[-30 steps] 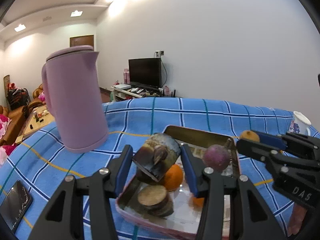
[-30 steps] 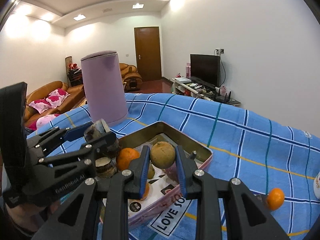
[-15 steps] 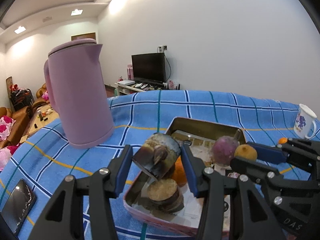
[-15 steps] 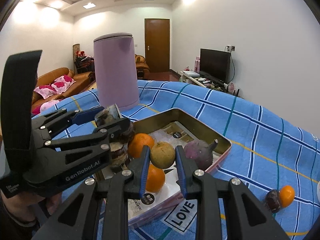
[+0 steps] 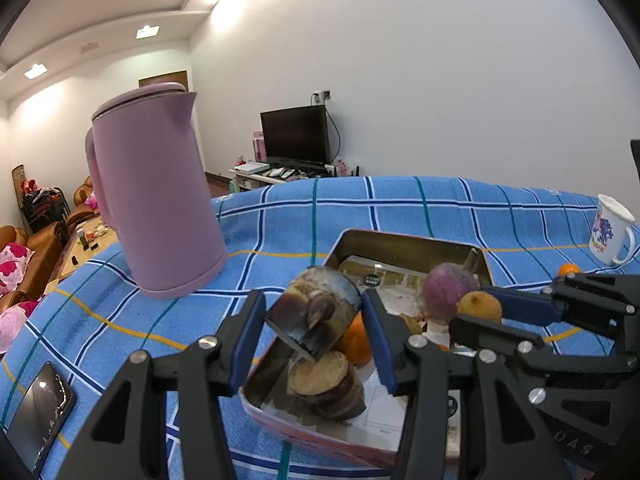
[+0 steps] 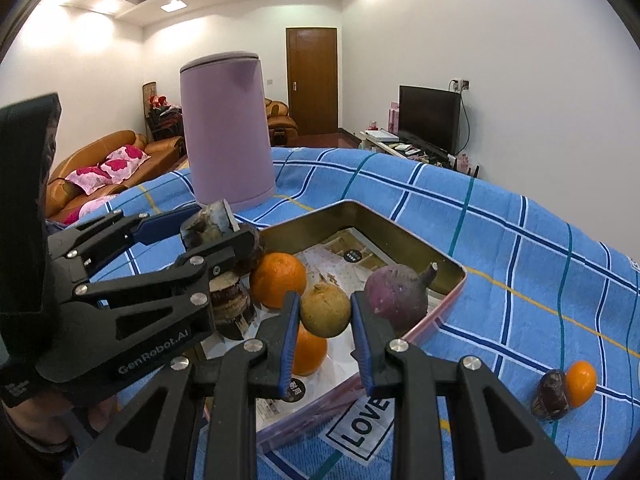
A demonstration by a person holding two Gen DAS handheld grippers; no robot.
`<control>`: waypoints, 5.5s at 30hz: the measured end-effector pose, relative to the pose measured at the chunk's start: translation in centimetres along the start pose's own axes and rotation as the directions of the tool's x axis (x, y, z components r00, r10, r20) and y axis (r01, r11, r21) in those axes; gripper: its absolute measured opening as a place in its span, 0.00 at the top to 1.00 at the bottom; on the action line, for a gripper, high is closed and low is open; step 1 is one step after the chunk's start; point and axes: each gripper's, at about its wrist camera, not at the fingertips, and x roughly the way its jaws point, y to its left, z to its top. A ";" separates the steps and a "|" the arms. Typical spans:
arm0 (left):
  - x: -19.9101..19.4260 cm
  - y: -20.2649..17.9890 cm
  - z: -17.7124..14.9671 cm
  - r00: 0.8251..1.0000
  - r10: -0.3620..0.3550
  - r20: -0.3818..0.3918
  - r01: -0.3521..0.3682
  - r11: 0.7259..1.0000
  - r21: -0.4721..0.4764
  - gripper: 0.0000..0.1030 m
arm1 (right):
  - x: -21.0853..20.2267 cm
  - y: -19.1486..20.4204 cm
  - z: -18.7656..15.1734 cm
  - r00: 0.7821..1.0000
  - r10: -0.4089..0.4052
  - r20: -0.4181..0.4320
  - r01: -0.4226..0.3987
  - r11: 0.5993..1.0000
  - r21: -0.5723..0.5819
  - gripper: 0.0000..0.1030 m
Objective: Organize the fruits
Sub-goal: 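Lower the root chunk into the tin and open the left gripper while the right releases the fruit, then withdraw the left gripper while the right grasps the tangerine on the bed, then grasp the dark round root with the left gripper while the right holds the tangerine, then carry the dark root and the tangerine toward the tin with both grippers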
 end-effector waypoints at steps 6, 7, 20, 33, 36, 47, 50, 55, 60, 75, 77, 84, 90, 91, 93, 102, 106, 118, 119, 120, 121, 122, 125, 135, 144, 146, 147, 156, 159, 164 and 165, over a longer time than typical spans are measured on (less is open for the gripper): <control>0.0 -0.1 0.0 1.000 -0.003 -0.002 0.003 1.000 0.006 0.50 | 0.4 0.1 -0.2 1.000 0.008 -0.020 -0.008 1.000 -0.004 0.73; 0.0 -0.1 0.0 1.000 -0.002 -0.002 0.002 1.000 0.007 0.50 | 0.5 0.1 -0.3 1.000 0.008 -0.024 -0.008 1.000 -0.006 0.73; -0.4 0.2 -0.1 1.000 0.001 0.011 0.000 1.000 -0.017 0.28 | 1.0 0.2 -0.8 0.996 0.067 -0.056 -0.067 0.998 0.004 0.70; -2.6 -1.2 1.7 0.996 -0.050 0.070 0.053 0.997 -0.051 0.16 | -1.9 -2.9 0.3 0.999 -0.050 0.006 0.049 0.996 0.078 0.52; -3.0 -2.7 2.8 0.992 -0.111 0.062 0.114 0.993 -0.034 0.16 | -3.2 -5.2 0.6 0.990 -0.140 0.013 0.138 0.984 0.114 0.52; -2.4 -10.4 6.1 0.969 -0.246 0.018 0.246 0.969 0.027 0.13 | -7.7 -17.2 -2.1 0.920 -0.389 -0.048 0.372 0.827 0.421 0.52; -0.7 -12.8 5.9 0.965 -0.262 -0.029 0.263 0.964 0.037 0.13 | -7.3 -18.4 -3.1 0.911 -0.400 -0.101 0.402 0.804 0.439 0.52; 2.4 -16.2 5.3 0.955 -0.278 -0.104 0.284 0.957 0.049 0.13 | -6.3 -20.1 -4.3 0.931 -0.334 -0.149 0.363 0.787 0.499 0.52; 3.4 -17.0 4.2 0.961 -0.257 -0.098 0.266 0.960 0.088 0.13 | -5.3 -20.5 -5.5 0.941 -0.284 -0.182 0.337 0.781 0.526 0.52; 4.0 -16.4 3.8 0.928 -0.352 -0.125 0.359 0.932 0.043 0.13 | -3.0 -19.6 -6.1 0.944 -0.232 -0.233 0.321 0.807 0.497 0.64; 4.0 -16.5 3.7 0.928 -0.351 -0.125 0.359 0.932 0.047 0.13 | -3.0 -19.5 -6.1 0.944 -0.233 -0.232 0.321 0.808 0.494 0.64; 4.0 -16.5 3.7 0.925 -0.361 -0.121 0.369 0.928 0.050 0.13 | -4.1 -19.8 -6.2 0.950 -0.237 -0.204 0.310 0.798 0.516 0.64; 4.0 -17.8 3.2 0.913 -0.378 -0.151 0.392 0.917 0.075 0.13 | -6.1 -21.2 -6.6 0.918 -0.331 -0.219 0.397 0.756 0.521 0.64; 4.0 -18.3 3.0 0.910 -0.382 -0.160 0.398 0.914 0.083 0.14 | -6.3 -21.5 -6.7 0.913 -0.341 -0.222 0.407 0.748 0.524 0.64; 3.9 -19.3 2.6 0.898 -0.400 -0.185 0.422 0.901 0.101 0.15 | -6.9 -22.0 -7.0 0.909 -0.355 -0.221 0.417 0.736 0.534 0.64; 5.5 -21.5 2.0 0.859 -0.432 -0.276 0.476 0.872 0.116 0.28 | -8.1 -22.6 -7.4 0.902 -0.377 -0.212 0.429 0.714 0.554 0.64; 6.5 -22.6 1.8 0.833 -0.449 -0.325 0.506 0.854 0.118 0.37 | -8.1 -22.4 -7.7 0.906 -0.361 -0.220 0.421 0.718 0.554 0.64; 6.5 -21.9 1.5 0.775 -0.523 -0.355 0.580 0.812 0.070 0.58 | -7.1 -20.9 -7.9 0.917 -0.331 -0.223 0.399 0.737 0.546 0.64; 6.4 -21.7 1.5 0.779 -0.521 -0.349 0.575 0.816 0.064 0.58 | -7.1 -20.8 -7.8 0.917 -0.330 -0.223 0.398 0.738 0.545 0.64; 6.4 -21.5 1.5 0.783 -0.519 -0.343 0.571 0.819 0.063 0.58 | -7.0 -20.7 -7.8 0.917 -0.330 -0.223 0.397 0.739 0.544 0.64; 6.3 -21.2 1.5 0.787 -0.519 -0.334 0.568 0.821 0.062 0.58 | -7.0 -20.6 -7.8 0.919 -0.326 -0.219 0.393 0.742 0.543 0.64; 6.2 -20.9 1.6 0.791 -0.519 -0.325 0.564 0.824 0.058 0.58 | -7.1 -20.5 -7.8 0.921 -0.323 -0.216 0.388 0.746 0.541 0.64; 6.0 -20.3 1.8 0.811 -0.503 -0.299 0.541 0.839 0.056 0.58 | -7.0 -20.1 -7.6 0.922 -0.323 -0.212 0.386 0.753 0.532 0.64; 5.1 -18.3 2.3 0.856 -0.475 -0.201 0.489 0.872 0.024 0.58 | -6.6 -19.0 -7.2 0.931 -0.312 -0.192 0.366 0.781 0.507 0.64; 4.1 -17.2 2.5 0.888 -0.440 -0.133 0.447 0.894 0.026 0.58 | -6.7 -17.9 -6.8 0.938 -0.313 -0.152 0.346 0.806 0.481 0.64; 4.0 -17.1 2.4 0.890 -0.439 -0.124 0.445 0.895 0.025 0.58 | -6.8 -17.7 -6.7 0.939 -0.312 -0.141 0.341 0.810 0.477 0.64; 3.8 -17.0 2.4 0.893 -0.434 -0.118 0.440 0.898 0.028 0.58 | -6.8 -17.6 -6.7 0.939 -0.314 -0.138 0.341 0.811 0.475 0.64; 2.7 -16.7 2.5 0.914 -0.400 -0.064 0.404 0.913 0.061 0.58 | -7.0 -17.1 -6.4 0.943 -0.312 -0.114 0.328 0.823 0.464 0.64; 2.5 -16.7 2.6 0.921 -0.386 -0.046 0.389 0.919 0.066 0.58 | -7.1 -16.8 -6.3 0.943 -0.316 -0.105 0.328 0.829 0.453 0.64; 2.1 -16.2 2.7 0.928 -0.371 -0.022 0.372 0.926 0.065 0.58 | -7.2 -16.4 -6.1 0.946 -0.312 -0.088 0.317 0.837 0.445 0.64; 2.0 -16.2 2.7 0.930 -0.368 -0.017 0.368 0.928 0.065 0.58 | -7.2 -16.4 -6.0 0.947 -0.310 -0.086 0.315 0.839 0.443 0.64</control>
